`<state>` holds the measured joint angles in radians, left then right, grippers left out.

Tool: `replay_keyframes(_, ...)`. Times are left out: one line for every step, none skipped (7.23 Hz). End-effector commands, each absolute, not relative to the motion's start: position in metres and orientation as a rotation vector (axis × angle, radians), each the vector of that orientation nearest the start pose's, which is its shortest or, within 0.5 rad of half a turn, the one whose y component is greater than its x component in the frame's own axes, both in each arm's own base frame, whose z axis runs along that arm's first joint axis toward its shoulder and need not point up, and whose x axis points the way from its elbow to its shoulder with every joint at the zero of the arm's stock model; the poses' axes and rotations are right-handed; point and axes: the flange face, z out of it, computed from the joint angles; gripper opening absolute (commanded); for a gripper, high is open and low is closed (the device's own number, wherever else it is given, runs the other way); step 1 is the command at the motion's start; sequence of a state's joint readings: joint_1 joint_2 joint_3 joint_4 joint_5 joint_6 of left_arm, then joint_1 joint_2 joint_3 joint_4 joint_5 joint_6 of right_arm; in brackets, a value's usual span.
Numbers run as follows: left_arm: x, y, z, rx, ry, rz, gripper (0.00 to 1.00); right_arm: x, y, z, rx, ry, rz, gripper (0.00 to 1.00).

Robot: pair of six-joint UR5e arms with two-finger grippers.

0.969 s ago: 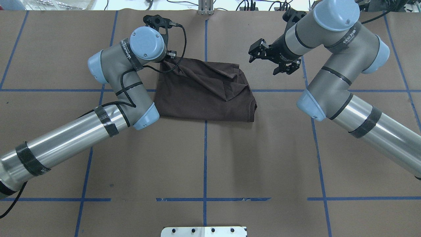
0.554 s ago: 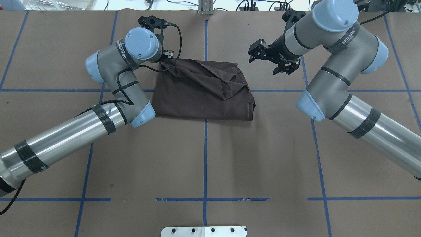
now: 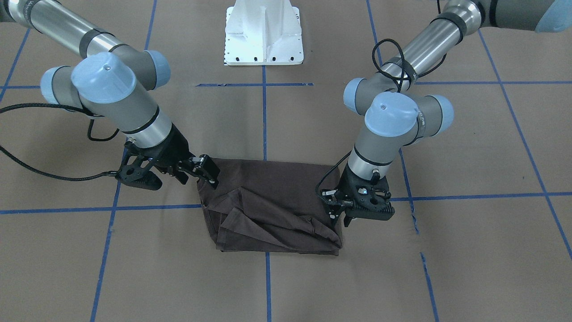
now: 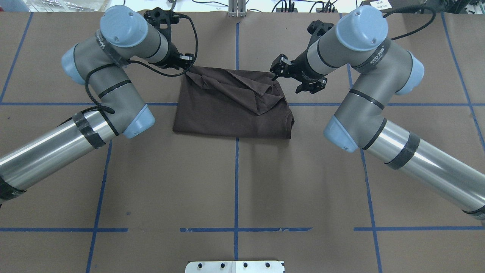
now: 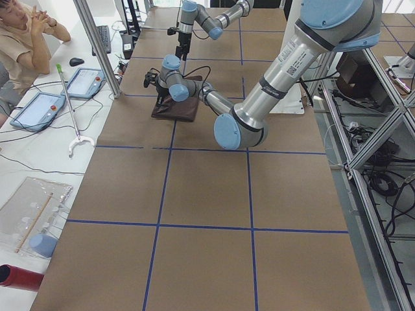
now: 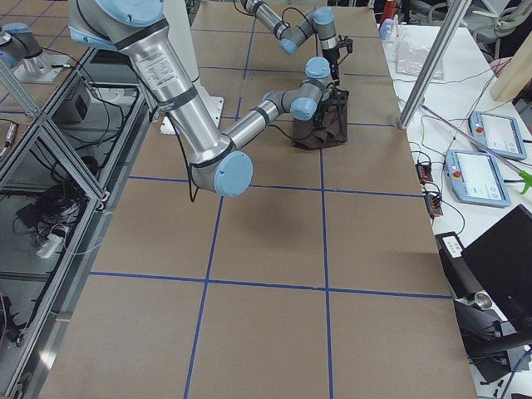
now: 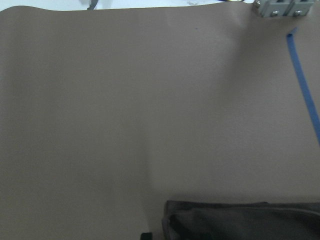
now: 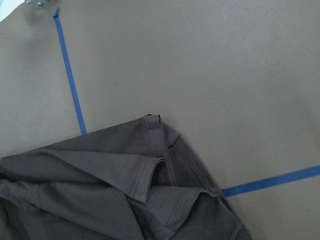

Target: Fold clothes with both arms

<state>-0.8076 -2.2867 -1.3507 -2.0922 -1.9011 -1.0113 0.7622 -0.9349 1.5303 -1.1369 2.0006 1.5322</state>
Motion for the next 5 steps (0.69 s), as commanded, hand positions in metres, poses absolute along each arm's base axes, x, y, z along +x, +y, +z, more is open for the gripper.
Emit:
replay_keyframes(0.388, -0.571, 0.259, 0.383, 1.079, -0.016, 0.17, -0.527, -0.544, 0.213, 0.040, -1.071, 0.449, 0.00)
replay_keyframes(0.364, -0.547, 0.268, 0.379, 1.102, -0.004, 0.17, -0.574, -0.547, 0.196, 0.055, -1.036, 0.448, 0.00)
replay_keyframes(0.350, -0.531, 0.274, 0.375, 1.111, -0.014, 0.17, -0.602, -0.549, 0.184, 0.064, -1.015, 0.439, 0.00)
replay_keyframes(0.349, -0.530, 0.277, 0.369, 1.108, -0.022, 0.17, -0.617, -0.544, 0.176, 0.059, -1.012, 0.426, 0.00)
replay_keyframes(0.349, -0.530, 0.277, 0.367, 1.109, -0.023, 0.17, -0.633, -0.542, 0.181, 0.062, -0.987, 0.421, 0.00)
